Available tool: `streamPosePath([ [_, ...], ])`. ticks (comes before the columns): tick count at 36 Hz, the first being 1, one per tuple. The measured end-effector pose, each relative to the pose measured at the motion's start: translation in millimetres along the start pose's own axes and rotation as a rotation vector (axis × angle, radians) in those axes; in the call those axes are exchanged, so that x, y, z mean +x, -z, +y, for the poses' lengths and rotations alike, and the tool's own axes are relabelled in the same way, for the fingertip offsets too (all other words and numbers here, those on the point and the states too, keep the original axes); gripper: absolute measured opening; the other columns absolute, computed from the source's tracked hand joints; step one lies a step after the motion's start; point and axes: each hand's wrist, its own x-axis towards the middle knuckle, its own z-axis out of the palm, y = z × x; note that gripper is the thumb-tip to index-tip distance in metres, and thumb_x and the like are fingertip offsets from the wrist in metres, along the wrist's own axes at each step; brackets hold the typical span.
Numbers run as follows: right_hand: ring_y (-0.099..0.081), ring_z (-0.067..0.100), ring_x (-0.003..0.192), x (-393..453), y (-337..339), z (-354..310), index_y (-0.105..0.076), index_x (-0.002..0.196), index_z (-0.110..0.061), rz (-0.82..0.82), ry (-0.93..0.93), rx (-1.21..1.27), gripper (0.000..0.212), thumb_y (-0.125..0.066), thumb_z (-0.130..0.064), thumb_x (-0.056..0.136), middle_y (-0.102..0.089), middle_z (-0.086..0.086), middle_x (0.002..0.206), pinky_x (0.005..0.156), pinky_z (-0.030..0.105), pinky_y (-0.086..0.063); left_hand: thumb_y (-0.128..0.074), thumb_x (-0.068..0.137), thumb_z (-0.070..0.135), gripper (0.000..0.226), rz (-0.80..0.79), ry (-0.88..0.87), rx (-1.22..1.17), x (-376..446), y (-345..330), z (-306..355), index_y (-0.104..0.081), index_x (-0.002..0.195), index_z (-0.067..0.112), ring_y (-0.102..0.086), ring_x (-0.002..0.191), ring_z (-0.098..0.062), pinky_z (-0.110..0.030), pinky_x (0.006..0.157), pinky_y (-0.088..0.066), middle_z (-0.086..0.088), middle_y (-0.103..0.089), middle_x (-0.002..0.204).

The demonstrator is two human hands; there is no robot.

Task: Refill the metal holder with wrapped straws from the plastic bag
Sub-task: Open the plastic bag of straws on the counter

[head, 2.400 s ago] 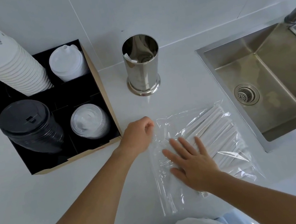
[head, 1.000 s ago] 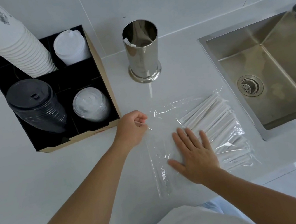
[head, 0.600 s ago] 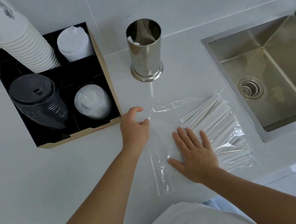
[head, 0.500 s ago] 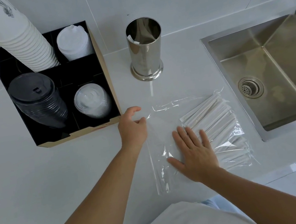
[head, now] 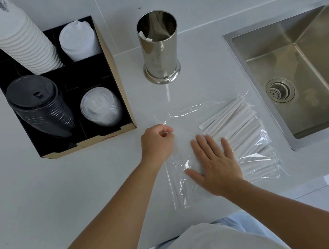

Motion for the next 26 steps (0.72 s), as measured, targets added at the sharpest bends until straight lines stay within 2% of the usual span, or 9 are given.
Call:
streamPosePath([
  [5, 0.019, 0.017, 0.147, 0.1, 0.2, 0.3, 0.016, 0.15, -0.026, -0.001, 0.005, -0.007, 0.082, 0.0, -0.077, 0.087, 0.017, -0.006, 0.159, 0.116, 0.051, 0.015, -0.062, 0.078, 0.021, 0.019, 0.03, -0.006, -0.009, 0.4, 10.7, -3.3, -0.071, 0.063, 0.031, -0.057, 0.055, 0.009, -0.002, 0.05, -0.039, 0.019, -0.064, 0.053],
  [9, 0.02, 0.018, 0.146, 0.3, -0.2, 0.5, 0.015, 0.151, -0.027, -0.004, 0.007, -0.01, 0.082, 0.002, -0.077, 0.086, 0.017, -0.006, 0.159, 0.117, 0.051, 0.014, -0.073, 0.071, 0.037, 0.015, 0.088, -0.031, 0.01, -0.9, 7.8, -2.5, -0.073, 0.067, 0.023, -0.06, 0.057, 0.0, -0.008, 0.053, -0.042, 0.01, -0.068, 0.059],
  [12, 0.022, 0.017, 0.145, 1.0, -1.2, 0.5, 0.014, 0.151, -0.027, -0.004, 0.005, -0.017, 0.083, 0.003, -0.077, 0.086, 0.016, -0.006, 0.159, 0.117, 0.051, 0.014, -0.077, 0.069, 0.023, 0.008, 0.132, -0.048, 0.026, 0.2, 4.3, -0.5, -0.069, 0.068, 0.019, -0.056, 0.054, -0.004, -0.011, 0.052, -0.041, 0.009, -0.061, 0.058],
  [14, 0.023, 0.017, 0.144, 1.0, -1.9, 0.8, 0.011, 0.153, -0.027, -0.01, 0.007, -0.02, 0.084, 0.002, -0.077, 0.087, 0.015, -0.005, 0.16, 0.117, 0.051, 0.014, -0.07, 0.07, 0.008, 0.01, 0.135, -0.052, 0.019, 0.9, 3.6, -0.6, -0.067, 0.069, 0.018, -0.054, 0.054, -0.007, -0.008, 0.046, -0.04, 0.007, -0.058, 0.058],
  [16, 0.023, 0.017, 0.144, 1.0, -2.2, 1.5, 0.009, 0.154, -0.027, -0.015, 0.008, -0.014, 0.084, 0.001, -0.077, 0.087, 0.014, -0.005, 0.161, 0.117, 0.051, 0.014, -0.065, 0.072, 0.004, 0.015, 0.135, -0.066, 0.027, 1.1, 4.9, -2.5, -0.068, 0.07, 0.018, -0.054, 0.055, -0.007, -0.004, 0.045, -0.038, 0.007, -0.058, 0.06],
  [19, 0.023, 0.017, 0.145, 0.9, -1.5, 0.8, 0.01, 0.154, -0.027, -0.021, 0.013, -0.016, 0.084, 0.002, -0.077, 0.087, 0.015, -0.005, 0.161, 0.116, 0.051, 0.015, -0.064, 0.074, 0.003, 0.016, 0.158, -0.101, 0.064, 0.6, 10.3, -9.1, -0.069, 0.072, 0.018, -0.056, 0.061, -0.007, -0.005, 0.053, -0.039, 0.007, -0.061, 0.065],
  [21, 0.021, 0.017, 0.146, 1.0, -0.8, 0.9, 0.011, 0.154, -0.027, -0.016, 0.012, -0.015, 0.084, 0.003, -0.077, 0.086, 0.014, -0.005, 0.161, 0.116, 0.051, 0.015, -0.062, 0.078, 0.004, 0.018, 0.15, -0.095, 0.055, -0.8, 12.4, -15.0, -0.069, 0.075, 0.019, -0.06, 0.067, -0.009, -0.01, 0.056, -0.041, 0.003, -0.066, 0.075],
  [24, 0.019, 0.017, 0.146, 0.7, 0.1, 1.0, 0.01, 0.154, -0.027, -0.014, 0.011, -0.013, 0.084, 0.003, -0.077, 0.086, 0.012, -0.005, 0.162, 0.117, 0.051, 0.014, -0.058, 0.087, 0.009, 0.023, 0.107, -0.08, 0.02, -4.0, 11.2, -19.3, -0.072, 0.085, 0.027, -0.06, 0.068, 0.003, -0.004, 0.053, -0.041, 0.008, -0.068, 0.082],
  [26, 0.02, 0.017, 0.146, 0.8, 0.4, 0.7, 0.008, 0.154, -0.026, -0.017, 0.016, -0.014, 0.085, 0.001, -0.077, 0.087, 0.01, -0.004, 0.163, 0.117, 0.051, 0.013, -0.062, 0.087, 0.018, 0.014, 0.106, -0.079, -0.006, -6.8, 7.4, -18.4, -0.074, 0.09, 0.026, -0.059, 0.067, 0.006, -0.008, 0.061, -0.046, 0.012, -0.068, 0.079],
])
